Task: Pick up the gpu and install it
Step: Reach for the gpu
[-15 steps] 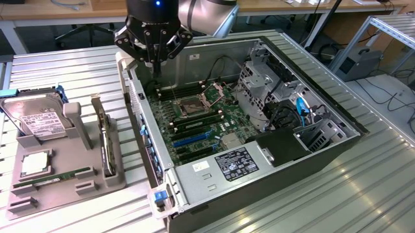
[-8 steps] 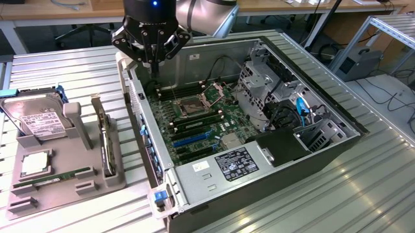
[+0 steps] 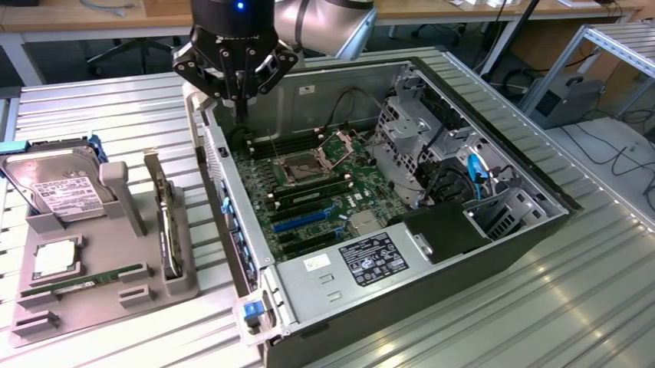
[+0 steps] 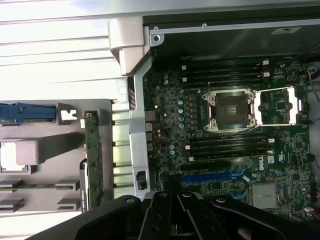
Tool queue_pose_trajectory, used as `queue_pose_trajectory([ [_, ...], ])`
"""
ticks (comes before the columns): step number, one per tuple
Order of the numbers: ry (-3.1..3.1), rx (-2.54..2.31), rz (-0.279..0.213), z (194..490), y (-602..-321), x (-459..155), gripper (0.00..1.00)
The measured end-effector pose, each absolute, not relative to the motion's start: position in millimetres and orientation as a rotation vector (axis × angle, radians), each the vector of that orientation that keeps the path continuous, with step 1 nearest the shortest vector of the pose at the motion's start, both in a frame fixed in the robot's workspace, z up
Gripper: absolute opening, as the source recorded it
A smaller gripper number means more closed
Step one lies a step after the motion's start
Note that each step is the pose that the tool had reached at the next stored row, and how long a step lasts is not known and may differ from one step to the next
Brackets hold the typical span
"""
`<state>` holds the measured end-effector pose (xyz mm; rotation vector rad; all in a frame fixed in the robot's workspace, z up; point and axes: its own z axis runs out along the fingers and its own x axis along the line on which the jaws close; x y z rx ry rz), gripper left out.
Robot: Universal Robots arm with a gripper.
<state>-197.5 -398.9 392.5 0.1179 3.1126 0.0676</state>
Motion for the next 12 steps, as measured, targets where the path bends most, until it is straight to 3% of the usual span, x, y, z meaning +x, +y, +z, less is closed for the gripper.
queue_pose_trajectory([
  [12, 3.113, 0.118, 0.068, 392.1, -398.9, -200.7, 0.11],
])
